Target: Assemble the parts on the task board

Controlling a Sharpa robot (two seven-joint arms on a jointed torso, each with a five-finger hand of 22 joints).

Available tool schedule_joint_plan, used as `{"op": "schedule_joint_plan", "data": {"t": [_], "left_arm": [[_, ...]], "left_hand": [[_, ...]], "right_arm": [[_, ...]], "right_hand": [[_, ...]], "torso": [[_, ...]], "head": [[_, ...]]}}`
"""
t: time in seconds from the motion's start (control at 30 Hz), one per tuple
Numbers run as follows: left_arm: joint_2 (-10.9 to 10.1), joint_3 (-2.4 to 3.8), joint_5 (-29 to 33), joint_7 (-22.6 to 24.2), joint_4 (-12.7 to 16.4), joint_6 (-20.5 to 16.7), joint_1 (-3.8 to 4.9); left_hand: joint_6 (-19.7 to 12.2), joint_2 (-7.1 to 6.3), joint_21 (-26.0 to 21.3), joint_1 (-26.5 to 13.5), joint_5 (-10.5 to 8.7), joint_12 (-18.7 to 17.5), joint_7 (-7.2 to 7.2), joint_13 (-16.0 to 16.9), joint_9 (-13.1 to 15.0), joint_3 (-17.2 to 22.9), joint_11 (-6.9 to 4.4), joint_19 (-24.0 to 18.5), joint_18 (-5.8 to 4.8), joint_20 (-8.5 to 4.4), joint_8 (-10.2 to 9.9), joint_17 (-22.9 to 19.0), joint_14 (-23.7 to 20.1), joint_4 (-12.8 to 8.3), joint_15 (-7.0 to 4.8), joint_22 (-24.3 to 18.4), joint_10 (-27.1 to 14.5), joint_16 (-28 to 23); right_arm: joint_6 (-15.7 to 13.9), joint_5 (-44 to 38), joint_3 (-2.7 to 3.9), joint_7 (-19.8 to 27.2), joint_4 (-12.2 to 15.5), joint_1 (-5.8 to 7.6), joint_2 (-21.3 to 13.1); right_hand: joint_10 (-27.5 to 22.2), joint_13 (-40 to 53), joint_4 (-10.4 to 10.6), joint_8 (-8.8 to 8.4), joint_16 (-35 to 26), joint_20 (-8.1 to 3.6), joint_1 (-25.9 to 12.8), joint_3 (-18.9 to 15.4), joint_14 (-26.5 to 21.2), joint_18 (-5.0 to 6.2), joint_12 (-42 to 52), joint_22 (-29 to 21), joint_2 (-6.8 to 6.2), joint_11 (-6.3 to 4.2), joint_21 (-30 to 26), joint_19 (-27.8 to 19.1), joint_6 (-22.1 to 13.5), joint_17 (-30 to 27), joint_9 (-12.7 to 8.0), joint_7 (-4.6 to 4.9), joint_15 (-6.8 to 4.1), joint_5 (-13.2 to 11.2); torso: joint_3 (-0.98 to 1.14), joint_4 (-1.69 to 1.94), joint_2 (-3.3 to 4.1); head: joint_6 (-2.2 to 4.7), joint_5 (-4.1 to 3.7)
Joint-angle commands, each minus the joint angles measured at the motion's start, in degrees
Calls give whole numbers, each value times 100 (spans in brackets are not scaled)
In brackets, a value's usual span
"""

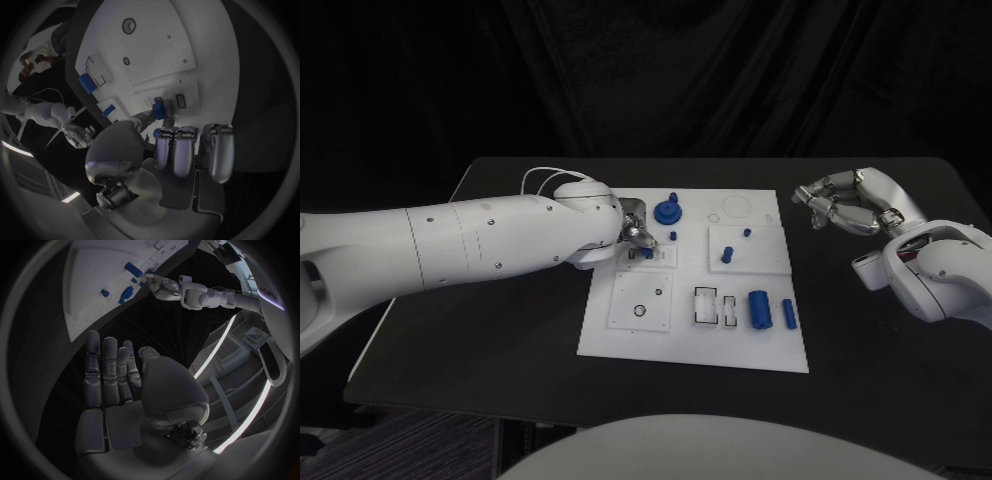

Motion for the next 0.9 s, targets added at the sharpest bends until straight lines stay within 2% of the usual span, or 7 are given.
{"op": "schedule_joint_plan", "data": {"t": [0.03, 0.57, 0.9], "left_arm": [[-6, 2, -7, 107, 8, 43, -20], [1, 2, -7, 277, 5, -103, -85], [5, 2, -7, 343, 12, -111, -116]], "left_hand": [[-8, 27, -31, 3, 19, 20, -22, 1506, 5, 33, -20, -10, 37, -44, -17, 1510, 605, -14, -40, 612, 604, 15], [-19, 19, -50, -1, 6, 20, -18, 1506, 9, 40, -18, -27, 44, -44, -31, 1510, 605, -19, -39, 586, 604, 15], [-46, 14, -100, -44, -89, 20, -3, 1506, 24, 38, -6, -68, 60, -39, -76, 1510, 605, 7, -31, 525, 604, 15]], "right_arm": [[29, -27, 5, -82, 8, -16, -5], [44, -28, 5, -94, 6, -20, -6], [58, -28, 5, -118, 7, -21, -7]], "right_hand": [[53, -5, -11, 21, 37, 4, 66, 35, 45, 61, 32, 1, -10, 1, -30, 54, 12, -2, -7, -42, -10, 21], [77, 9, -10, 21, 48, 3, 65, 39, 59, 61, 49, 2, -9, 0, -32, 59, 10, 10, -8, -41, -11, 21], [90, 15, -10, 21, 58, 2, 64, 40, 70, 62, 58, 2, -10, 0, -32, 63, 9, 21, -9, -41, -12, 19]], "torso": [[-1, 1, -1], [1, -1, -2], [0, -5, -2]], "head": [[0, 4], [0, 9], [0, 22]]}}
